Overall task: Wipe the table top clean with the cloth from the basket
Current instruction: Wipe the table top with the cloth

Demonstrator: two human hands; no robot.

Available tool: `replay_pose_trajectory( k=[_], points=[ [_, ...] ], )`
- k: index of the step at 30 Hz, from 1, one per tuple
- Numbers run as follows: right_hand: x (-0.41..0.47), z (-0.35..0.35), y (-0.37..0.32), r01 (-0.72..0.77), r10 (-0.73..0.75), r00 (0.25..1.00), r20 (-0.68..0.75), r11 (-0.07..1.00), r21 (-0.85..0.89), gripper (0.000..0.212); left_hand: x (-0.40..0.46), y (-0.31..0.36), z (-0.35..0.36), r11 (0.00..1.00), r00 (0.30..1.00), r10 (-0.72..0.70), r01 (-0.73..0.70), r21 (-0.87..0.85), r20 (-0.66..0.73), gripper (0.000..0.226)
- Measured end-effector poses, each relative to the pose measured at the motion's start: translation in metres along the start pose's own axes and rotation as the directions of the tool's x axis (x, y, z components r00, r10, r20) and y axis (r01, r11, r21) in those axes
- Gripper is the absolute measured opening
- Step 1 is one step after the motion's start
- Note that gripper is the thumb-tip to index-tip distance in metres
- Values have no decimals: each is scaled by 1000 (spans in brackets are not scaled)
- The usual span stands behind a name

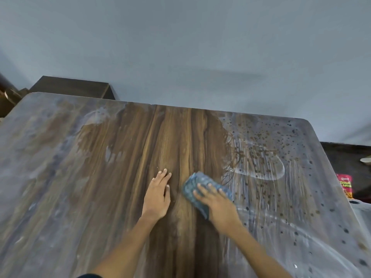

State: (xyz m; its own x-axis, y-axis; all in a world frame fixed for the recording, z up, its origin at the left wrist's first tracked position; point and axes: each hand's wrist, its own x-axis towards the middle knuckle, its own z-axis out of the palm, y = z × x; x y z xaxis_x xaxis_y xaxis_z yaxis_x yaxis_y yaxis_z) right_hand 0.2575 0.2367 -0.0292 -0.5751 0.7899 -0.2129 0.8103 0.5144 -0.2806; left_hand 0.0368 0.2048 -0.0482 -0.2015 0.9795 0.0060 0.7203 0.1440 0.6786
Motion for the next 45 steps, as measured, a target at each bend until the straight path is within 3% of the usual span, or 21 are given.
replay_pose_trajectory(
  k=[3,6,10,13,18,22,26,30,32,34,36,38,42,45],
  points=[
    [38,-22,5,-170,172,985,-32,985,39,60,-11,1,-2,999,1000,-8,8,50,-1,43],
    [56,-15,-22,-215,224,969,-102,972,91,58,-25,1,-3,997,1000,-10,10,72,1,44],
    [12,21,-59,-10,15,998,-61,996,84,57,-41,-3,-5,997,1000,5,-7,81,26,47],
    [-37,33,-45,77,-78,997,4,994,82,64,-53,-6,-6,992,999,9,-13,122,33,46],
    [-24,-5,3,-142,142,990,-9,989,-33,68,-68,-11,-6,978,998,26,-38,205,60,46],
    [8,-8,-33,-251,254,965,-67,967,52,61,-84,-15,-4,945,997,31,-54,323,75,49],
    [-23,29,-76,-43,47,997,-56,997,58,55,-97,-17,-3,934,996,30,-56,353,81,51],
    [-79,45,-59,106,-107,994,20,994,26,65,-104,-19,-5,930,994,34,-68,360,99,52],
    [-85,34,-33,39,-39,999,16,999,-28,71,-108,-19,-6,930,994,26,-61,363,103,53],
    [-72,16,-13,-126,127,992,4,988,-90,71,-113,-19,-7,923,993,18,-61,381,114,52],
    [-53,2,-17,-273,274,961,17,959,-73,68,-118,-20,-7,917,993,13,-58,394,117,52],
    [-40,2,-39,-303,302,953,-7,953,-13,65,-121,-20,-8,914,993,9,-55,401,116,52],
    [-67,31,-86,-62,62,998,-4,998,24,56,-125,-21,-8,913,993,12,-58,405,116,54],
    [-115,50,-85,97,-98,992,75,995,11,64,-128,-23,-10,906,991,29,-81,415,132,53]
  ],
)
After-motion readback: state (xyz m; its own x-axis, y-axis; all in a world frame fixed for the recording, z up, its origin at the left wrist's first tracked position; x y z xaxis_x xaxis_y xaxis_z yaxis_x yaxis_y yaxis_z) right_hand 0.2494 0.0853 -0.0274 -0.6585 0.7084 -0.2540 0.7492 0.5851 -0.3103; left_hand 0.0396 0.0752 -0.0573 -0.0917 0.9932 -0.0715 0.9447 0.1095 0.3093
